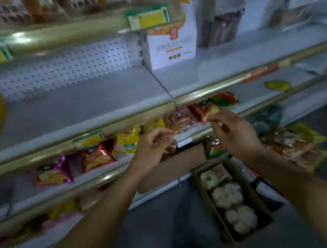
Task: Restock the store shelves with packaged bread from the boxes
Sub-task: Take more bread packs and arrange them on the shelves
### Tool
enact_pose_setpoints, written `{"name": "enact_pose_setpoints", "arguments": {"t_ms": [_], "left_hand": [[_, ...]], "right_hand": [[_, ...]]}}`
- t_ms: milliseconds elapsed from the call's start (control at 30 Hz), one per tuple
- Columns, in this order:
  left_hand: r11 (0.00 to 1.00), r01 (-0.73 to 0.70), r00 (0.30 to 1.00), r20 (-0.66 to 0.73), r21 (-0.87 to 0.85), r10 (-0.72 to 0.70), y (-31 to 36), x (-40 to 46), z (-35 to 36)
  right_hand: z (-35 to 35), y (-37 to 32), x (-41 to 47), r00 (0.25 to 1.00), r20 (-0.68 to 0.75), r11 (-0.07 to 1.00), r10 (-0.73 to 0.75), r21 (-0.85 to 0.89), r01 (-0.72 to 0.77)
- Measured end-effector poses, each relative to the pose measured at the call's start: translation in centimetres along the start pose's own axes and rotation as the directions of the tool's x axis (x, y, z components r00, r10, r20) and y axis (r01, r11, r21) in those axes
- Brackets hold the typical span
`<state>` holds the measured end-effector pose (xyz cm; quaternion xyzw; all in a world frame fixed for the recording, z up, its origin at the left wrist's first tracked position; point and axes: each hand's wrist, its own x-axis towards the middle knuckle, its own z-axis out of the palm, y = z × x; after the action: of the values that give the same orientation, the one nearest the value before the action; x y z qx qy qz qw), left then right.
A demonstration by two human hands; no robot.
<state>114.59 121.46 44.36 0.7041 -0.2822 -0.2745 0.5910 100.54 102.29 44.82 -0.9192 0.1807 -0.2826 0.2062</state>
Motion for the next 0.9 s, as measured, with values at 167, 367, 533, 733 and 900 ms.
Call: {"name": "enact_pose_setpoints", "arguments": {"t_ms": [167, 367, 533, 733, 900], "left_hand": [[0.975, 0.209, 0.974, 0.102, -0.078, -0.201, -5.6, -1.1, 6.4], [0.913, 0.404, 0.907, 0.154, -0.053, -0.393, -11.1, -0.5, 13.6], [0.818, 0.573, 0.818, 0.114, -0.059, -0.564, -17.7, 0.5, 21.8], [0.608, 0.782, 0.616, 0.022, -0.136, -0.788, -29.6, 0.7, 34.1], [0.44, 0.892, 0.441, -0.018, -0.107, -0.897, -41.2, 0.1, 41.8]], "right_hand": [[-1.4, 6.8, -6.5, 0.936, 0.137, 0.943, 0.324, -0.122, -0.309], [-1.5, 16.0, -12.1, 0.782, 0.307, 0.84, 0.542, -0.225, -0.494], [1.2, 26.7, -16.3, 0.561, 0.554, 0.773, 0.616, -0.284, -0.568], [6.3, 40.8, -24.3, 0.32, 0.799, 0.801, 0.509, -0.303, -0.517], [13.1, 49.3, -30.3, 0.153, 0.823, 0.764, 0.547, -0.416, -0.493]]}}
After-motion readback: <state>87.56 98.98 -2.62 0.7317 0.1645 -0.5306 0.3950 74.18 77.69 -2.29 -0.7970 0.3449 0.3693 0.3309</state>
